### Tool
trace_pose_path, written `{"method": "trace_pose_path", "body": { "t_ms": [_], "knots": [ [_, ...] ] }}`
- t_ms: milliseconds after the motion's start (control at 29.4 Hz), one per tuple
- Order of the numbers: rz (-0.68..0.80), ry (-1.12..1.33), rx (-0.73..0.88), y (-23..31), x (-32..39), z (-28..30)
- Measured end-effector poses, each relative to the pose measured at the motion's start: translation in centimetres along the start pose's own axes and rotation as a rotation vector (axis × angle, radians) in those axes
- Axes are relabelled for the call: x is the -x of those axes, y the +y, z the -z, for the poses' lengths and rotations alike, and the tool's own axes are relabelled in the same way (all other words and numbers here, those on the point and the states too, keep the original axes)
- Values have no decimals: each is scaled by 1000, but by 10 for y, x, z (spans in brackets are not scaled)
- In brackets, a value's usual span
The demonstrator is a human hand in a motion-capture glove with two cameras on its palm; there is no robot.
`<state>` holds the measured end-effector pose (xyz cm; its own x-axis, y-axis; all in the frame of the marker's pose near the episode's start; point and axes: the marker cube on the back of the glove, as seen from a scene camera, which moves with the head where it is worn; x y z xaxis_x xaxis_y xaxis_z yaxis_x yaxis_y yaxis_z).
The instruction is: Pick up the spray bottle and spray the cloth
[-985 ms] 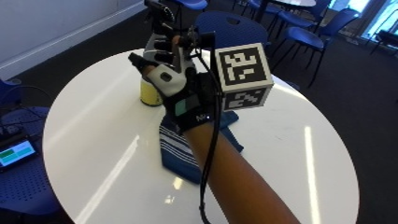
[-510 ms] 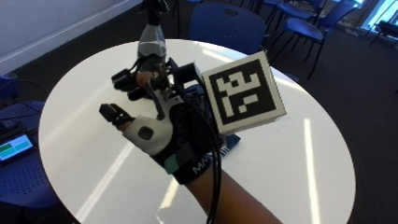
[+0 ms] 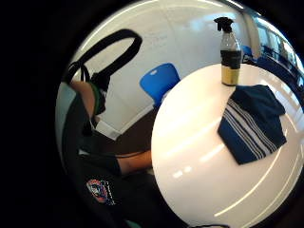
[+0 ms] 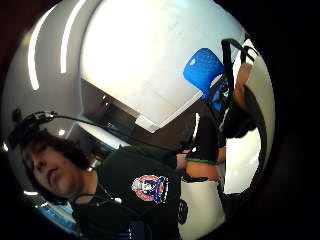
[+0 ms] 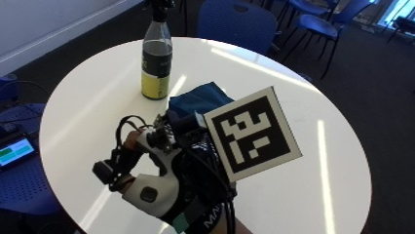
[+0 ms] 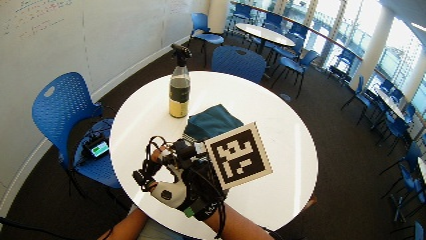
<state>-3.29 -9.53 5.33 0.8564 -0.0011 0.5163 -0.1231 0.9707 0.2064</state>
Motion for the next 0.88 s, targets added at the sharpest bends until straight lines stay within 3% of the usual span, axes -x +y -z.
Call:
{"method": "trace_pose_path", "body": {
  "t_ms": [883],
  "knots": [
    [3,15,83,15,6,-7]
  ]
}}
